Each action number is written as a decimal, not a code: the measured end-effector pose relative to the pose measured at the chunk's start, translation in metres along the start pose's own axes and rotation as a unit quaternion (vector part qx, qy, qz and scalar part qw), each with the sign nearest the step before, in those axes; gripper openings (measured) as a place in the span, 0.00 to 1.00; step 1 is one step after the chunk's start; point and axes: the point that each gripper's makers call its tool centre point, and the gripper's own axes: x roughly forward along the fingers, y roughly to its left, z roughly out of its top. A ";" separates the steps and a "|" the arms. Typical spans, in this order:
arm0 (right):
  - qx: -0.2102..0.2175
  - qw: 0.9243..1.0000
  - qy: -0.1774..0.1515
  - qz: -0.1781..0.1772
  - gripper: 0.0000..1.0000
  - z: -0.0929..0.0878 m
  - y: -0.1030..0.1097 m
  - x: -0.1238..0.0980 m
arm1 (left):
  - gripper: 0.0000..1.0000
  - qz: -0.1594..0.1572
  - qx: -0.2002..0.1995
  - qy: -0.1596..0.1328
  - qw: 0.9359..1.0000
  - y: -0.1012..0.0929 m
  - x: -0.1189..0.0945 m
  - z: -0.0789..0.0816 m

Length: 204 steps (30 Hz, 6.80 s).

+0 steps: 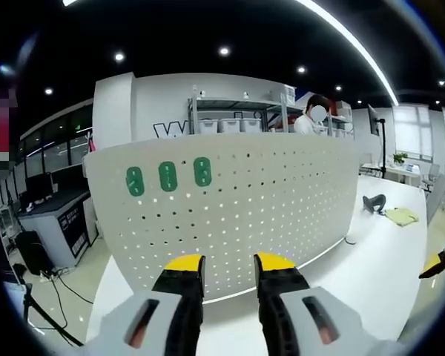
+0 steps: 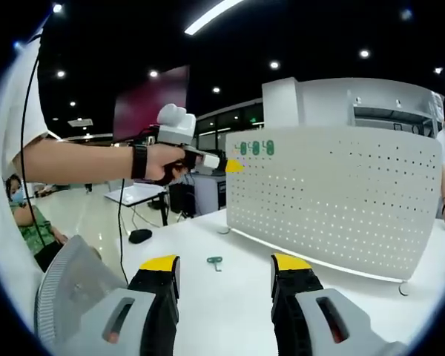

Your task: Insert the hook assembly into the mounting plate slot until the hook locks in place.

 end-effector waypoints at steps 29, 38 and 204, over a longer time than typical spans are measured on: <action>0.005 1.000 0.020 -0.018 0.49 -0.009 0.008 0.001 | 0.29 -0.059 0.003 0.065 0.996 -0.014 -0.009 -0.077; 0.005 0.999 0.029 -0.021 0.49 -0.014 0.008 0.005 | 0.30 -0.066 0.009 0.103 0.992 -0.011 -0.015 -0.108; 0.024 0.998 0.050 0.037 0.36 -0.001 0.103 0.067 | 0.03 -0.142 -0.077 0.033 0.986 -0.015 -0.136 -0.127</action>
